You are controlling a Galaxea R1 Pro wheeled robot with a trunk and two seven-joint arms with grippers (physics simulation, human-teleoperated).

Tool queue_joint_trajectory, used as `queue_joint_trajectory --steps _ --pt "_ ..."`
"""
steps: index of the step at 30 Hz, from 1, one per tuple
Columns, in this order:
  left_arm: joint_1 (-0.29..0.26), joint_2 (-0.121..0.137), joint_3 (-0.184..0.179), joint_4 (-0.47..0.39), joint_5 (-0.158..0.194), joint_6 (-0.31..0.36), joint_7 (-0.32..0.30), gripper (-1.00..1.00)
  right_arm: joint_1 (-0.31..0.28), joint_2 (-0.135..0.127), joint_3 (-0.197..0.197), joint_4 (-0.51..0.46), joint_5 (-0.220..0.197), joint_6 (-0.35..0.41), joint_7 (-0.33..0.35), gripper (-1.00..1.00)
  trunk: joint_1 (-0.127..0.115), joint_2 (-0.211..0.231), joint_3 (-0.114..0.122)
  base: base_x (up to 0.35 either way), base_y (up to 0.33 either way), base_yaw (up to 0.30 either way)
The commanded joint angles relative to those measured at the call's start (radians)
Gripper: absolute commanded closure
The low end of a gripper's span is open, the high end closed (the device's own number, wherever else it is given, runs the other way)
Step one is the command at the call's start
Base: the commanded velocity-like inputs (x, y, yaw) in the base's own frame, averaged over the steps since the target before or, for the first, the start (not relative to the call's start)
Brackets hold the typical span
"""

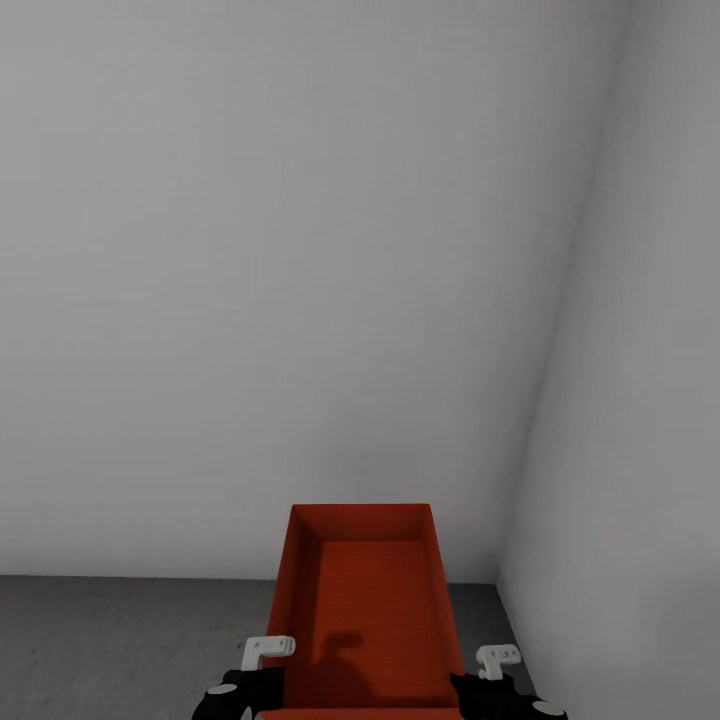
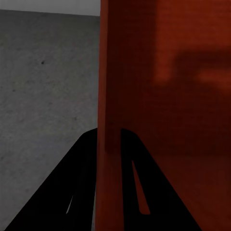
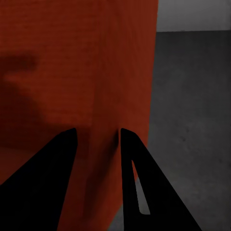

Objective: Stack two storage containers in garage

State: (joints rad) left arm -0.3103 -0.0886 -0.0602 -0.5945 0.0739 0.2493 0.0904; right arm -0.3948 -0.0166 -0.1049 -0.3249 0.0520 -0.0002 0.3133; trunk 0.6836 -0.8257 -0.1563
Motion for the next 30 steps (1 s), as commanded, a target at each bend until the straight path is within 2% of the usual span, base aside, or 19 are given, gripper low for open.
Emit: queue_joint_trajectory --steps 1,23,30 --pt "-0.001 -0.020 0.005 -0.037 -0.006 0.007 0.009 1.00 0.001 0.009 0.028 0.001 0.008 0.000 0.007 1.00 0.000 -0.001 -0.002 0.000 0.000 0.000" --pt "-0.001 -0.021 0.005 -0.037 -0.007 0.005 0.009 1.00 0.001 0.009 0.028 0.001 0.008 0.000 0.007 1.00 0.000 -0.001 -0.030 0.000 0.000 0.000" --pt "-0.001 -0.021 0.005 -0.036 -0.008 0.005 0.009 1.00 0.001 0.009 0.028 0.001 0.008 0.000 0.007 1.00 0.027 -0.050 -0.063 0.000 0.000 0.000"
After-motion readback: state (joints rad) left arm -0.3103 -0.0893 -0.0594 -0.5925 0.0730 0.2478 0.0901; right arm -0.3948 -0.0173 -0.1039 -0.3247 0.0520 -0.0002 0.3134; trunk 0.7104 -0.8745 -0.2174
